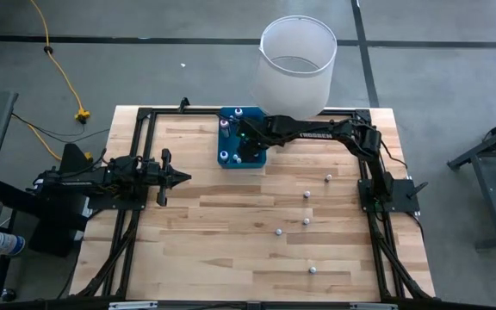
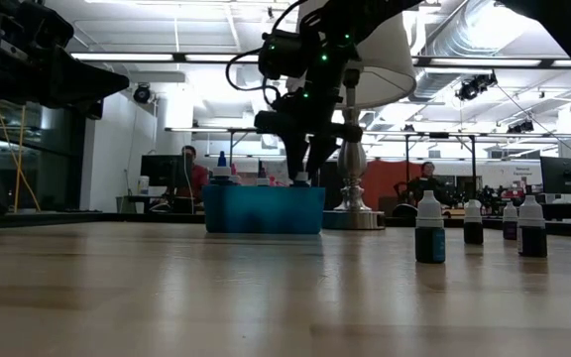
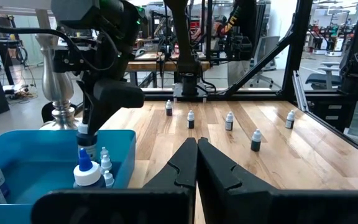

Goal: Pick & Place food coloring
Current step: Put the big black food coloring bottle into the blue bin, then put the small red food coloring bottle into the blue bin

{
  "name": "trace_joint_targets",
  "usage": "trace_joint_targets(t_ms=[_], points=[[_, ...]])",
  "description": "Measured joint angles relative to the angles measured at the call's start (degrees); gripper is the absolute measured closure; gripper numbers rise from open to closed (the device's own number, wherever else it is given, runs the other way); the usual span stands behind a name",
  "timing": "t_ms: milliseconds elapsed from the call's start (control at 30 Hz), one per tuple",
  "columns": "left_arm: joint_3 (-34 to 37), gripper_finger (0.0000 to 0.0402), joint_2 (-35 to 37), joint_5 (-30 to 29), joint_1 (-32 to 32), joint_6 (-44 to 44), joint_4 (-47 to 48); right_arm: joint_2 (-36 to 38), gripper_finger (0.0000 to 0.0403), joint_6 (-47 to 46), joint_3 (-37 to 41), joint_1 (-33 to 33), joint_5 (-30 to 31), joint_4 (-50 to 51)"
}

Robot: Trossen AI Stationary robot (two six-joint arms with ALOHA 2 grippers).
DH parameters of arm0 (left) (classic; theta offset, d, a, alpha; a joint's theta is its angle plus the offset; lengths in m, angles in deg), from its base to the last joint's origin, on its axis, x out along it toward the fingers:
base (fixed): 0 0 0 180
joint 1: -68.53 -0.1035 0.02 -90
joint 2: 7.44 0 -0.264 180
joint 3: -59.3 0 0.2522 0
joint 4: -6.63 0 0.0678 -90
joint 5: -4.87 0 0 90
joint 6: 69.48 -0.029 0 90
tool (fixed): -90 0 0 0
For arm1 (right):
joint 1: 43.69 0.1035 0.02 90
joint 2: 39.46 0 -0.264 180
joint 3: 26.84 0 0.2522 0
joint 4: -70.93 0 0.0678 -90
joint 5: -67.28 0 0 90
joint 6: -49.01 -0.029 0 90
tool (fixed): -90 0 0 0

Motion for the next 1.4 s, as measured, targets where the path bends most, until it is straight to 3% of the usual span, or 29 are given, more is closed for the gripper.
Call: trace_joint_targets(t_ms=[967,1400], points=[[0.0,0.0401,0.0,-0.03,0.0,-0.01,0.0,0.07,0.0161,-0.06,0.0,-0.01,2.69,-1.41],[0.0,0.0401,0.0,-0.04,0.0,-0.01,0.0,1.75,0.0158,-0.2,-0.07,1.17,3.28,5.87]])
